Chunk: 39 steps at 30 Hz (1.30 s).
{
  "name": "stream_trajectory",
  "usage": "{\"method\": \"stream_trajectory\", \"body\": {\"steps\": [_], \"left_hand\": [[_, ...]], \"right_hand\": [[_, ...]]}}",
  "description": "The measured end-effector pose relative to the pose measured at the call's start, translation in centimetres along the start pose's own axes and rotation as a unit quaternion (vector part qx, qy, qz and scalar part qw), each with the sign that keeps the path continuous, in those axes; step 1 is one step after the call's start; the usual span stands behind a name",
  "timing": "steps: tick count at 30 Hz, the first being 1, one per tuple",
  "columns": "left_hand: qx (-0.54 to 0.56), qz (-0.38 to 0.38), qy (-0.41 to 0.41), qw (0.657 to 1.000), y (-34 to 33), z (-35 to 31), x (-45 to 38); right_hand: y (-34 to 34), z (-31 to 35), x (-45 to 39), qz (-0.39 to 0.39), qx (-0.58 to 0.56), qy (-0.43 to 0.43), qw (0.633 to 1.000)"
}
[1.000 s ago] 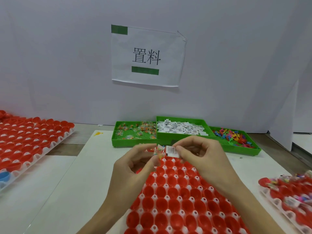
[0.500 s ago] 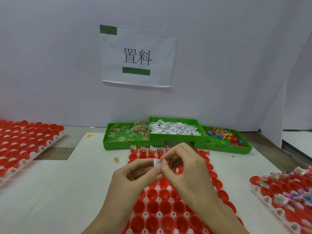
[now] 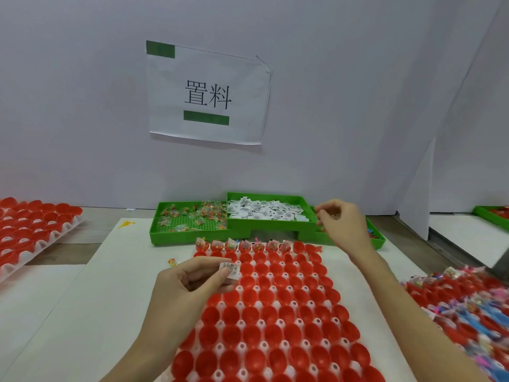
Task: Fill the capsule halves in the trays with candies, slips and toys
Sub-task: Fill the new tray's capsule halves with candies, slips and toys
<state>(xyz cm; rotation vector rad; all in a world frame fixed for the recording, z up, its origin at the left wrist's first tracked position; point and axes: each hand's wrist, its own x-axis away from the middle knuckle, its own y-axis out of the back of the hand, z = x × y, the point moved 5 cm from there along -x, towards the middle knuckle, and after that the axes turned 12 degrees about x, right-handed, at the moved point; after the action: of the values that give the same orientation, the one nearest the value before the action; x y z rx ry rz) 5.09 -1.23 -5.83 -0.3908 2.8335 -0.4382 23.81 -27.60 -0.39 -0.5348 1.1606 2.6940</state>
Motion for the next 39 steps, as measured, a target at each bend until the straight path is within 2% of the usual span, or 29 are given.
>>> {"method": "stream_trajectory", "body": {"steps": [4, 10, 13, 21, 26, 32, 36, 39], "left_hand": [[-0.026, -0.009, -0.018, 0.999, 0.5, -0.1, -0.2], [-0.034, -0.003, -0.045, 0.998, 0.7, -0.4, -0.4], [-0.04, 0.001, -0.048, 0.998, 0.7, -0.7, -0.5], [-0.059, 0.022, -0.037, 0.997, 0.2, -0.4, -0.3], [-0.063, 0.017, -0.031, 0.997, 0.4, -0.2, -0.3], [-0.076, 0.005, -0.018, 0.997, 0.5, 0.1, -0.2], [-0.084, -0.017, -0.015, 0.996, 0.7, 0.2, -0.3], [-0.081, -0.017, -0.017, 0.996, 0.7, -0.1, -0.5]], "right_hand": [[-0.6, -7.0, -6.2, 0.023, 0.164, -0.08, 0.983], [-2.2, -11.3, -8.5, 0.104, 0.34, -0.037, 0.934], [-2.9, -11.8, -9.2, 0.126, 0.36, -0.024, 0.924], [-3.0, -11.5, -9.8, 0.118, 0.374, -0.017, 0.92], [-2.4, -11.6, -9.4, 0.074, 0.338, -0.008, 0.938], [-1.5, -7.9, -6.8, 0.002, 0.172, 0.022, 0.985], [-0.9, -3.1, -1.7, 0.017, 0.017, 0.031, 0.999], [-0.1, 1.6, 3.4, 0.06, -0.091, 0.082, 0.991]]}}
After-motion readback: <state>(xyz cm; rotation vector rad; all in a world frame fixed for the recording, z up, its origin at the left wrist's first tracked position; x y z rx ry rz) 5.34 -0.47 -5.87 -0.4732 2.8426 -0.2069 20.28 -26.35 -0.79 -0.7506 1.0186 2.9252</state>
